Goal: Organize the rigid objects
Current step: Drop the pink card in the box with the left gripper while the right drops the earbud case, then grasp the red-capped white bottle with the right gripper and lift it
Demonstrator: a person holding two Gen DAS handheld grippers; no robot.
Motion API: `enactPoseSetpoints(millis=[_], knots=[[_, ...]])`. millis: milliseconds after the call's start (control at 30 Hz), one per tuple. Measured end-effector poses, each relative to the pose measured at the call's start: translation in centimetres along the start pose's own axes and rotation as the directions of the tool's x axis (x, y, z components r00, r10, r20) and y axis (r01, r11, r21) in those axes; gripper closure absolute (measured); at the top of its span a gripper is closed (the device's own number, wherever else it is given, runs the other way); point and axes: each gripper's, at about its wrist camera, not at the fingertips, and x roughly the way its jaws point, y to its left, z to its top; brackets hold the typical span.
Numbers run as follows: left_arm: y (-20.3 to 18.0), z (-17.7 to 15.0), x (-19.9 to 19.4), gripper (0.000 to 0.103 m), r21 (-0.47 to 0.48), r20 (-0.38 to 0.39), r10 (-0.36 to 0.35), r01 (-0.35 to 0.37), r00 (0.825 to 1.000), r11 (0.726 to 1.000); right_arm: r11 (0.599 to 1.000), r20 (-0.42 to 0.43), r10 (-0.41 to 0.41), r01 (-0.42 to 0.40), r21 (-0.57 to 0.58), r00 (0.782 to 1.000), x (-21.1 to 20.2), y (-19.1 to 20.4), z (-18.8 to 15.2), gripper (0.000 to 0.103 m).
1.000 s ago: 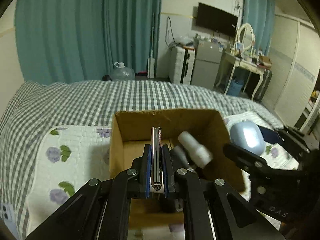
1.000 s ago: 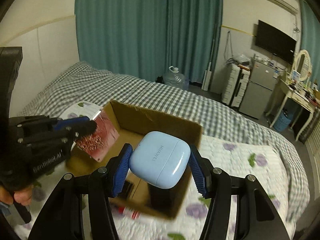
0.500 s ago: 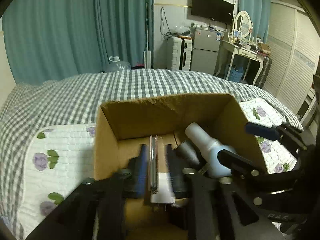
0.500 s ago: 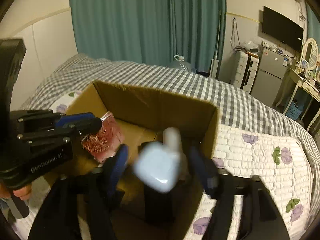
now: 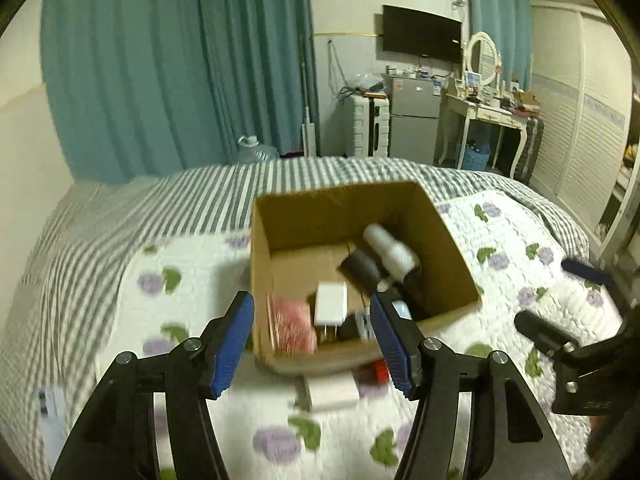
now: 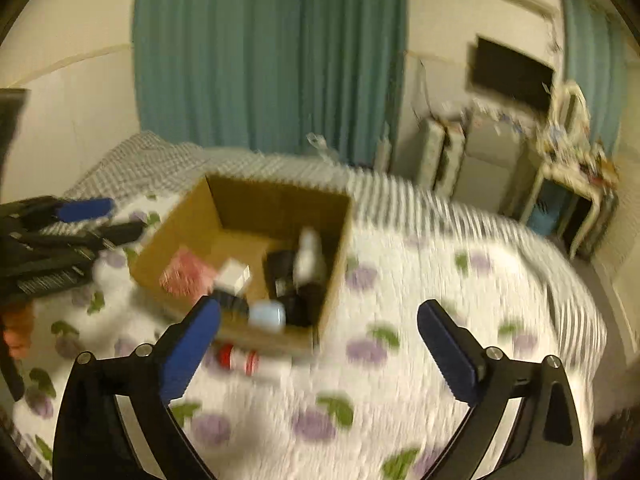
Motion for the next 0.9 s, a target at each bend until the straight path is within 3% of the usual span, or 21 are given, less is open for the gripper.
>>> enactPoseSetpoints(millis=[133, 267, 400, 800, 833, 900], knots=[[1.3, -3.1, -0.3, 0.040, -0.063, -0.022, -0.036, 0.034, 0.999, 0.997, 0.995, -0.104, -0.049, 0.057, 0.078, 0.993, 1.7, -0.1, -4.5, 0.002], [2.2, -5.9, 1.6, 0.040, -0.094, -0.066, -0.005, -0.001, 0.998, 0.996, 0.994, -0.161, -0.053, 0.068, 0.090, 0.985, 3.6, 0.7, -6.6, 0.002], [2.7, -7.2, 3.6, 0.040, -0.108, -0.102, 0.037, -0.048, 0.994, 0.993, 0.996, -0.178, -0.040, 0.054, 0.072, 0.983, 5.4, 2.5, -7.0, 0.002], [3.7, -8.8, 7.1, 0.040, -0.130, -0.192, 0.030, -0.055, 0.981, 0.990, 0.999, -0.261, 0.030, -0.033, -0.005, 0.965, 14.2, 7.1, -7.5, 0.003], [3.5, -8.9, 7.3, 0.040, -0.123, -0.200, 0.035, -0.060, 0.979, 0.991, 0.999, -0.268, 0.040, -0.043, -0.004, 0.963, 14.8, 7.2, -7.6, 0.004], [3.3, -9.1, 7.8, 0.040, -0.111, -0.213, 0.038, -0.063, 0.976, 0.992, 0.999, -0.276, 0.044, -0.045, 0.003, 0.960, 15.6, 7.1, -7.7, 0.018]])
